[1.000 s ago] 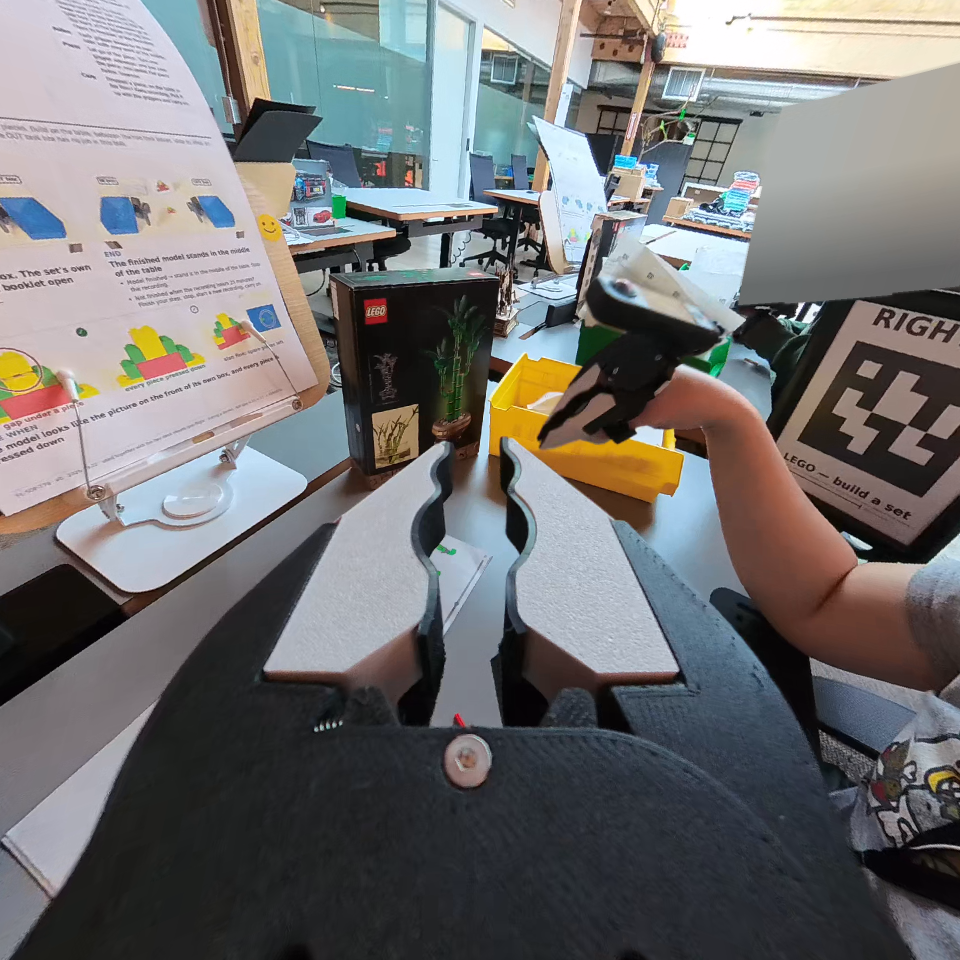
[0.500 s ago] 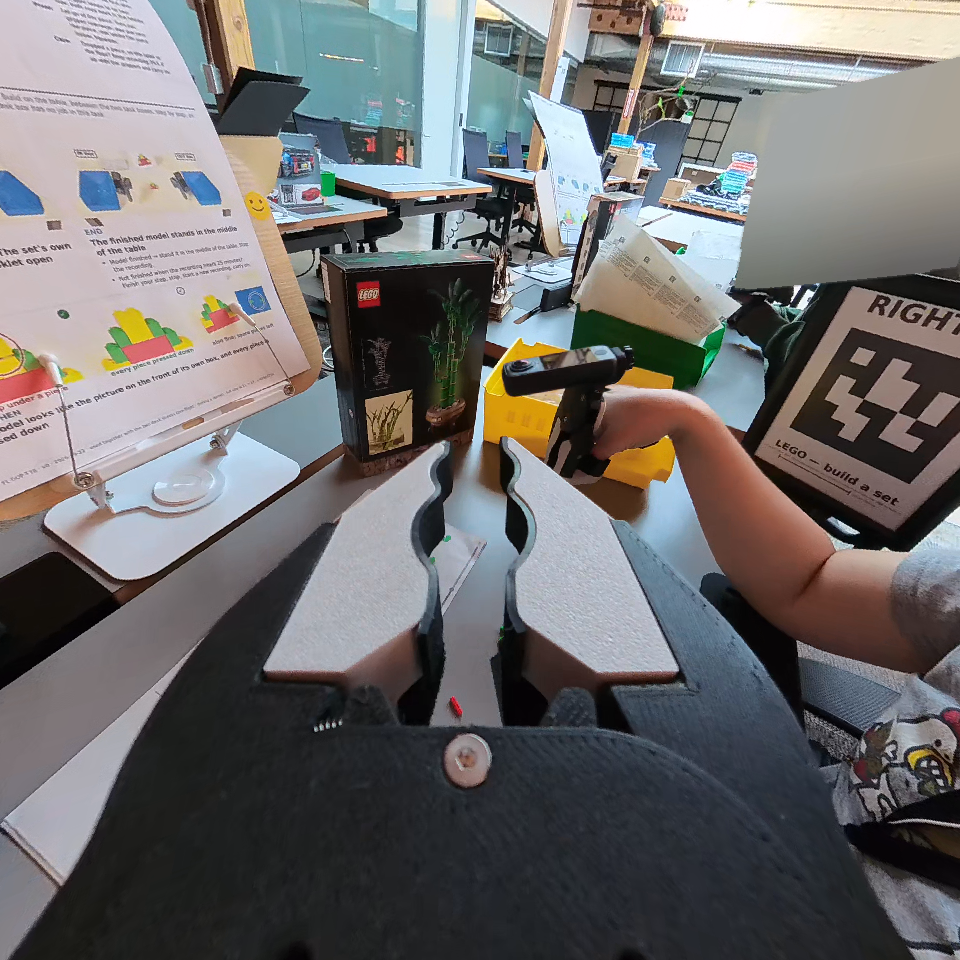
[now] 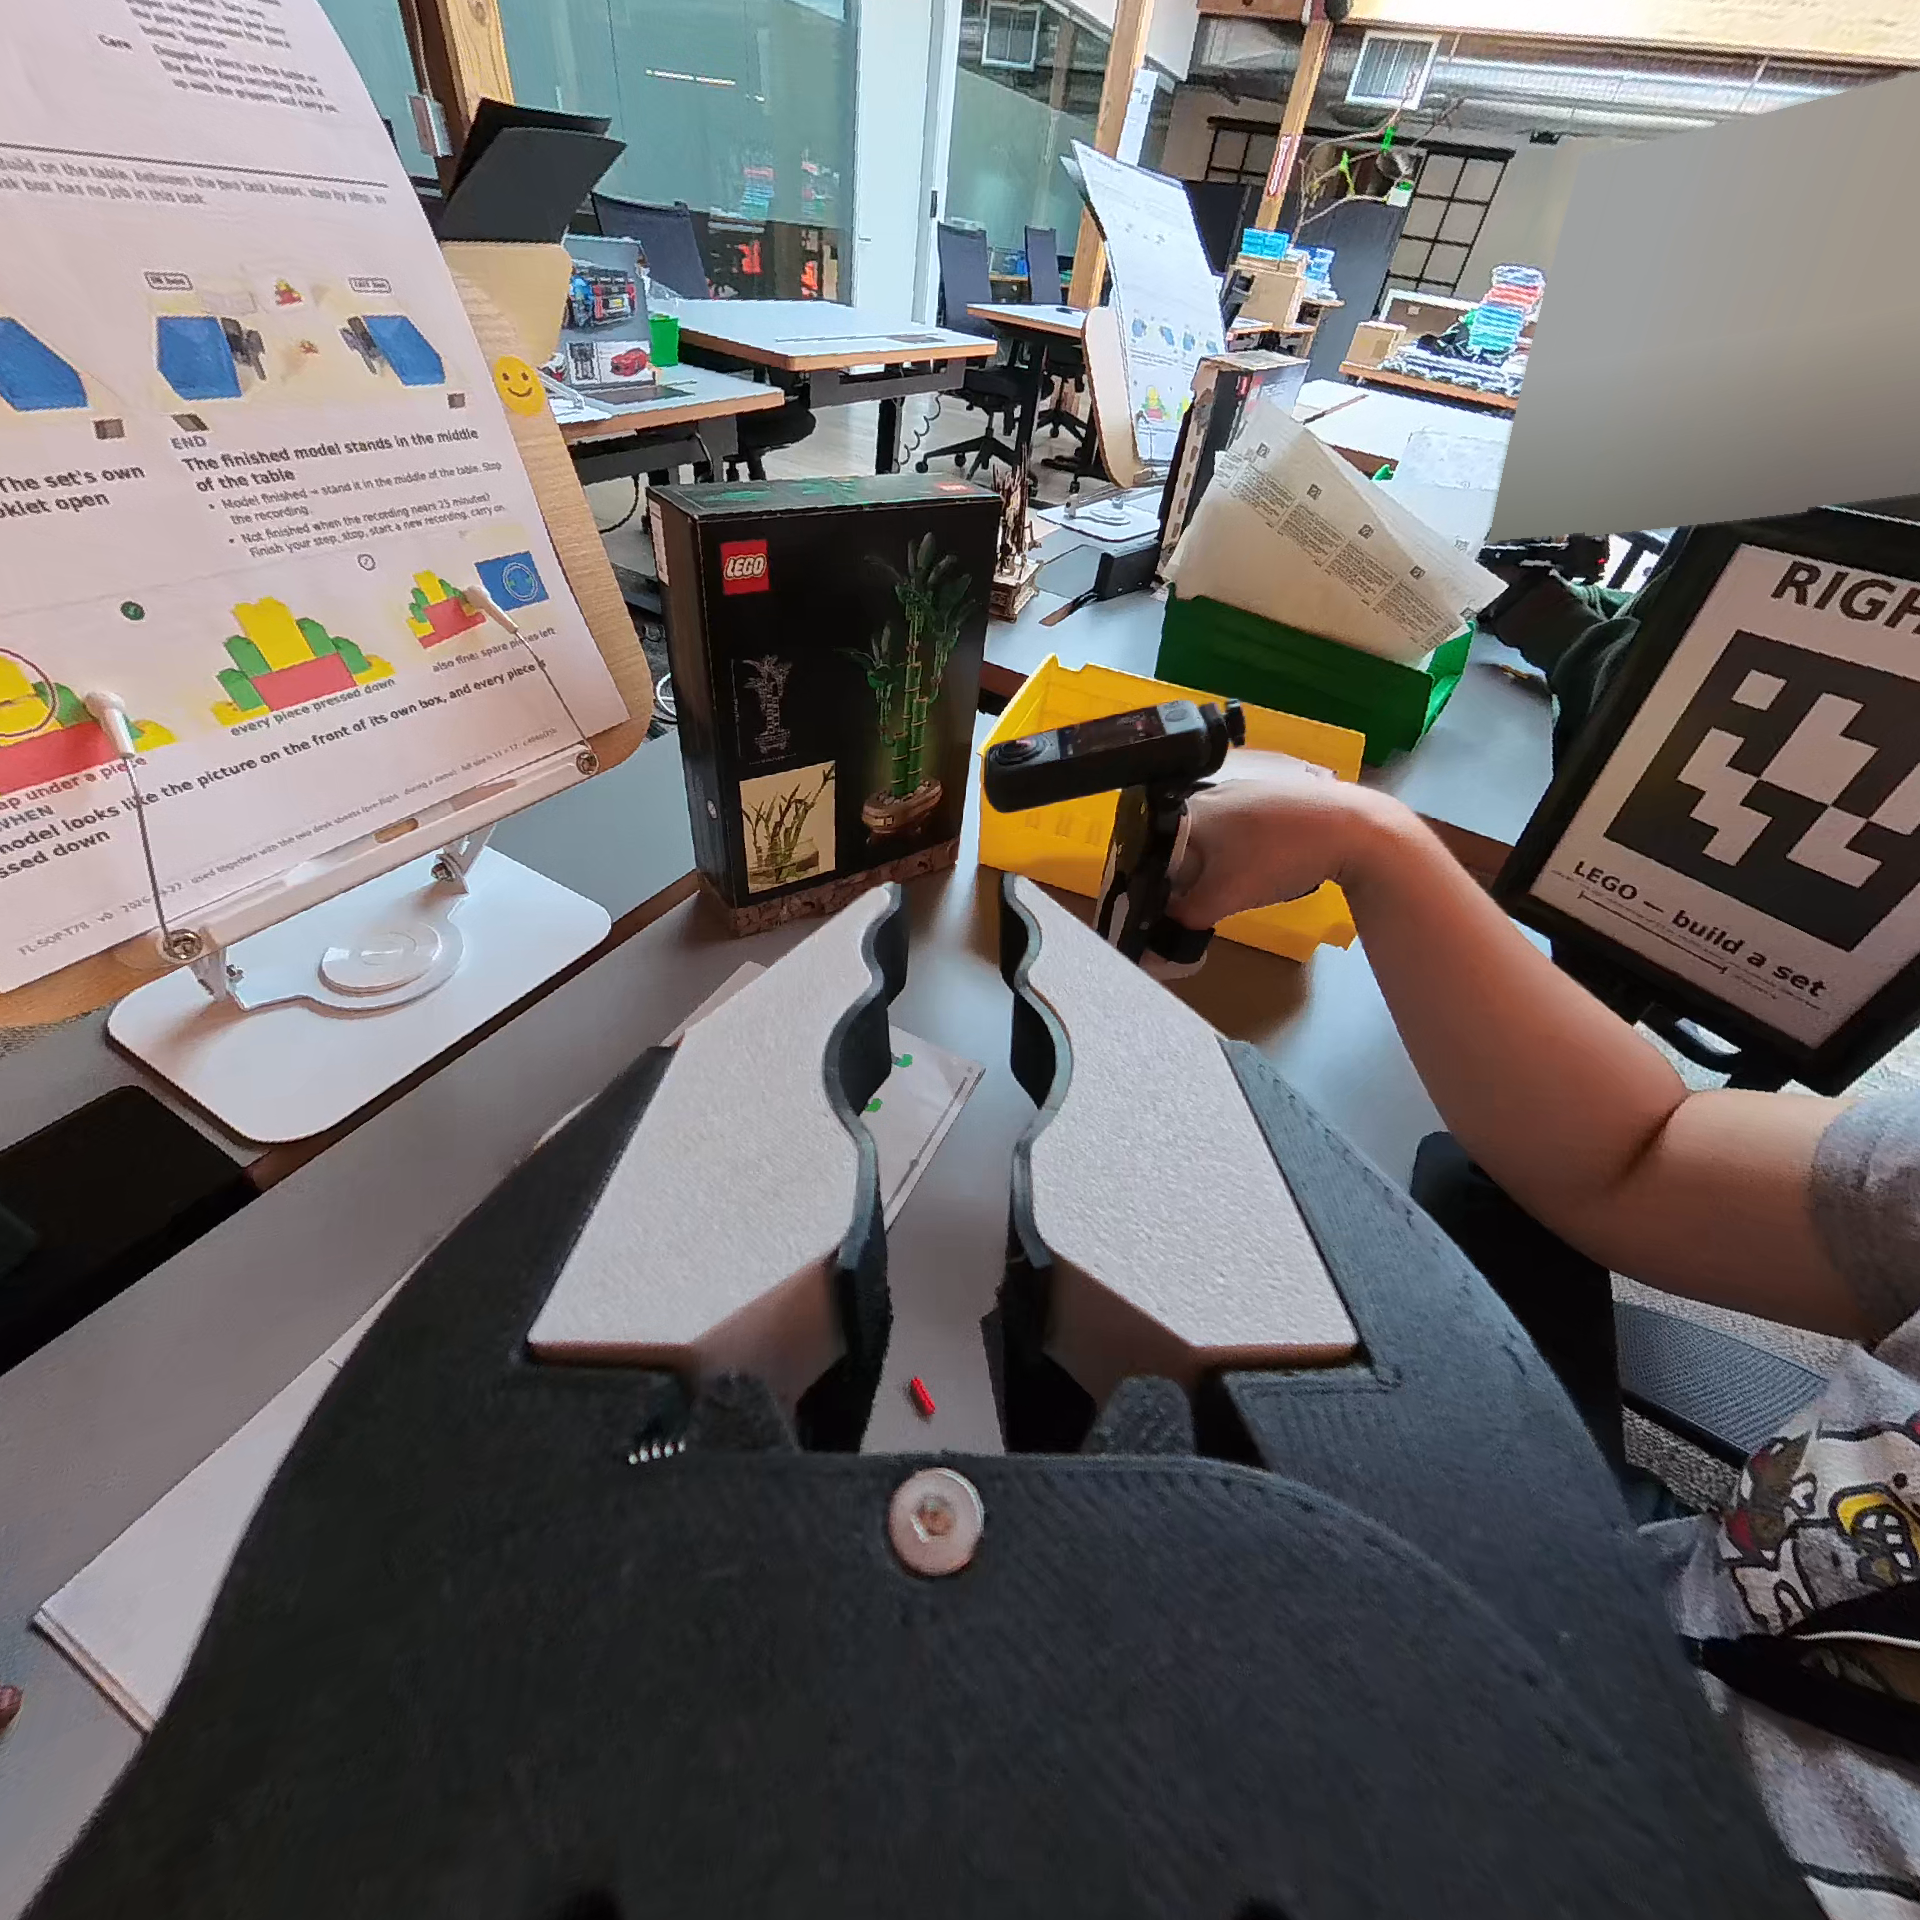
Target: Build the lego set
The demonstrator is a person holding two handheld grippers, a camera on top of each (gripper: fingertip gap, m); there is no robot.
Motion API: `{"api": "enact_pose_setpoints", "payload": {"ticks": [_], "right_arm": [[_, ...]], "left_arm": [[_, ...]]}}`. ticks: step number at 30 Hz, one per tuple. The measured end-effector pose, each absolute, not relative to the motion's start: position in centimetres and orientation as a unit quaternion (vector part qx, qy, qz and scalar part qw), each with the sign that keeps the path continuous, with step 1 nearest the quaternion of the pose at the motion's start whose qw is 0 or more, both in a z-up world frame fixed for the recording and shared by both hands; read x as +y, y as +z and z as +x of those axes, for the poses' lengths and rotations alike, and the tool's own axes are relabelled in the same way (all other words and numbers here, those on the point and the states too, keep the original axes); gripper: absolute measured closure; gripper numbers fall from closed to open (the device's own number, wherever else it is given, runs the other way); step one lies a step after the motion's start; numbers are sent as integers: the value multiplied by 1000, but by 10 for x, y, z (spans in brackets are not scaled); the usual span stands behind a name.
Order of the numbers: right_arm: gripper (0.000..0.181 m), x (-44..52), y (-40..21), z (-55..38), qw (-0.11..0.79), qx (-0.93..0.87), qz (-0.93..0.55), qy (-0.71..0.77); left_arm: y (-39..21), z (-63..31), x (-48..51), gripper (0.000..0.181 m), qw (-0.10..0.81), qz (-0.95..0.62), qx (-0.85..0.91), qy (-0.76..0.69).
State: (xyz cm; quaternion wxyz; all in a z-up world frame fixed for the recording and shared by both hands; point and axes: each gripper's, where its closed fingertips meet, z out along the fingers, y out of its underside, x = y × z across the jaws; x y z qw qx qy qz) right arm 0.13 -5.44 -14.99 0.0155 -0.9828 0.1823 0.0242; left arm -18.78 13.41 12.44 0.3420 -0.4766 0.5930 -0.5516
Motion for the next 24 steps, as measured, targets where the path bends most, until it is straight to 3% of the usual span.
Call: {"api": "enact_pose_setpoints", "payload": {"ticks": [24], "right_arm": [[152, -55, -166, -8, -40, 180, -983, 19]], "left_arm": [[124, -188, 139, 166, 350, -483, 590, -544]]}}
